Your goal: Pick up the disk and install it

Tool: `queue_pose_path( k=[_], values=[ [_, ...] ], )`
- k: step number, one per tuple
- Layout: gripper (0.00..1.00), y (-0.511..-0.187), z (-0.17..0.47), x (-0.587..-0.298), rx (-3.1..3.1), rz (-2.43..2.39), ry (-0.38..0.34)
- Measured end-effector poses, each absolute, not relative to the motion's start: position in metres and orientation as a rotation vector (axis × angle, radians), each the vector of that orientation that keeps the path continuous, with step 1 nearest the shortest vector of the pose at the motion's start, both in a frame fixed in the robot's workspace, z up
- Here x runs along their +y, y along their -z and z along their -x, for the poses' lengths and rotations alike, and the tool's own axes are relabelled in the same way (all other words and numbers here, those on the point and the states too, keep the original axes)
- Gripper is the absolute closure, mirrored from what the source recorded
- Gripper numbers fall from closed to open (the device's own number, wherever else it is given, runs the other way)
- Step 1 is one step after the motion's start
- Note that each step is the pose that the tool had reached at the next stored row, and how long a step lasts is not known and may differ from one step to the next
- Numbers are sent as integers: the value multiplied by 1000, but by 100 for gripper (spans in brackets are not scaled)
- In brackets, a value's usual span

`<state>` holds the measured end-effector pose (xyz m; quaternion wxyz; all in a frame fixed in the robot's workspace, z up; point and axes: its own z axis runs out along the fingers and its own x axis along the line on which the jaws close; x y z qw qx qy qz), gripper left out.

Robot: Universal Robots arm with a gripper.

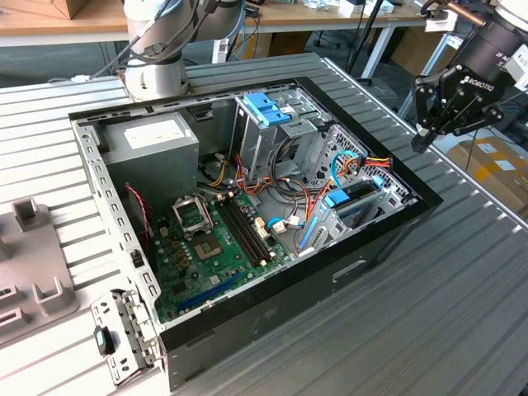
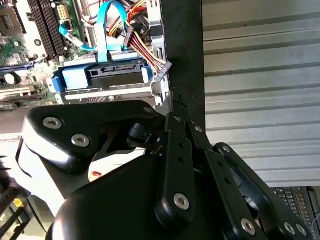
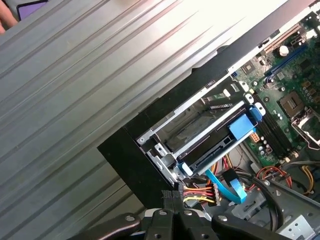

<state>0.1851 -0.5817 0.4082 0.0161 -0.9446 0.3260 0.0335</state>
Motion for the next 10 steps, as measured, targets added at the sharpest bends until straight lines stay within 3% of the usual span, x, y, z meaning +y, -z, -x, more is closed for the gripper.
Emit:
queue_pose_path(
  k=[10],
  values=[
    [89,-397,-181,-578,1112,2900,-102]
  ],
)
